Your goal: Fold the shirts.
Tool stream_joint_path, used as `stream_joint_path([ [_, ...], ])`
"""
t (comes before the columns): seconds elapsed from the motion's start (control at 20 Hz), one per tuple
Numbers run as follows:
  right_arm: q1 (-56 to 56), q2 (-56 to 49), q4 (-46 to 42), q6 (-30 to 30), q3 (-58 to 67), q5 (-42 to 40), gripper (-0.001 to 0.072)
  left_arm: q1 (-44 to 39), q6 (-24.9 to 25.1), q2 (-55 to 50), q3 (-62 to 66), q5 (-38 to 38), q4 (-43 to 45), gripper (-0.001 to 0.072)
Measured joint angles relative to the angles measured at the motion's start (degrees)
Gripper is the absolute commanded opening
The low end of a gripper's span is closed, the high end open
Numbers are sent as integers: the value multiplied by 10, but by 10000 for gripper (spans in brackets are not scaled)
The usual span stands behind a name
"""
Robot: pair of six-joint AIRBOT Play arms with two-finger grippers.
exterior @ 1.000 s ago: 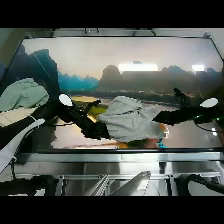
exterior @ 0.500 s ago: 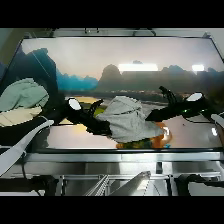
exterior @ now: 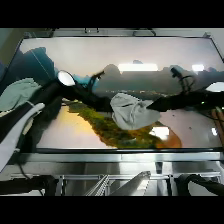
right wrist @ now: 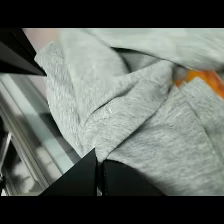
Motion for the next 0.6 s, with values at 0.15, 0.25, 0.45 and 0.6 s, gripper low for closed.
stream_joint_path([
  [0.15, -29, 117, 49, -2, 26, 11, 19, 21, -4, 91, 70, -32, 1, 13],
  [0.25, -42, 202, 82, -3, 48, 11, 19, 27, -9, 149, 115, -47, 2, 14],
  [0.45, -52, 347, 103, 0, 73, -24, 20, 22, -15, 236, 166, -68, 5, 15],
  [0.6, -53, 385, 93, 24, 76, -52, 20, 31, -24, 268, 137, -74, 14, 16],
])
